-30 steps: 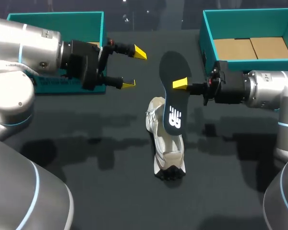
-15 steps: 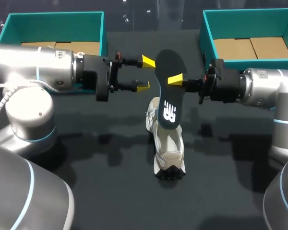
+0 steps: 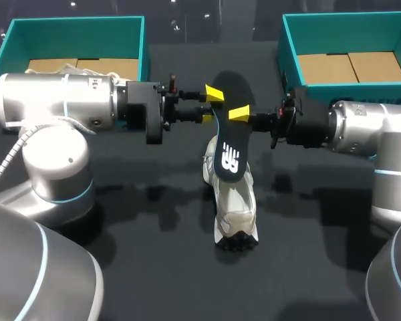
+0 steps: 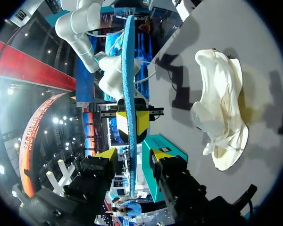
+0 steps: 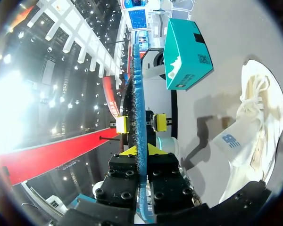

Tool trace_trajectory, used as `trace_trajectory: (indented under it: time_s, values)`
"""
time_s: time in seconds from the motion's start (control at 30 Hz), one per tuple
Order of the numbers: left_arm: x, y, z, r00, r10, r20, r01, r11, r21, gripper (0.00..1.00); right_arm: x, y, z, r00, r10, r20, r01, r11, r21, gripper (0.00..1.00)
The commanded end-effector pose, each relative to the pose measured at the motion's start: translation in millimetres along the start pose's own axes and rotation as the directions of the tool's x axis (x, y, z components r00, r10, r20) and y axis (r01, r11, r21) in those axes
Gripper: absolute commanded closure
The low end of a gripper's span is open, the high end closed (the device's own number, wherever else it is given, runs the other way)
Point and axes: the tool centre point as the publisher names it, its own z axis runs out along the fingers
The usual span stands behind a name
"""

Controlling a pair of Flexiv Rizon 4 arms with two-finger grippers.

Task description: Take the shoe out of the shoebox, open the shoe tongue, remove and reinsert the insole, then place the shoe into the shoebox

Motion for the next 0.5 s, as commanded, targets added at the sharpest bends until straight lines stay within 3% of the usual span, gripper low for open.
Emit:
trace_trajectory:
  time_s: [0.03,0.23,0.37,0.5]
  values:
    - [1.6,-2,4,1.0,0.002,0.01,-0.002,1.0,-0.008,0.58,-2.9,0.8,5,1.0,-0.001,-0.005,0.001,1.0,-0.001,1.0]
    - [1.6,-2,8,1.0,0.004,0.019,-0.004,1.0,-0.015,0.64,-2.5,1.3,7,1.0,-0.005,-0.013,0.005,1.0,0.0,1.0]
    - [2.8,-2,12,1.0,0.002,0.02,-0.002,1.0,-0.021,0.73,-2.3,1.4,9,1.0,-0.005,-0.018,0.005,1.0,0.008,1.0]
    - [3.5,-2,15,1.0,-0.001,0.02,0.002,1.0,-0.021,0.72,-2.3,1.4,10,1.0,-0.005,-0.018,0.005,1.0,0.014,1.0]
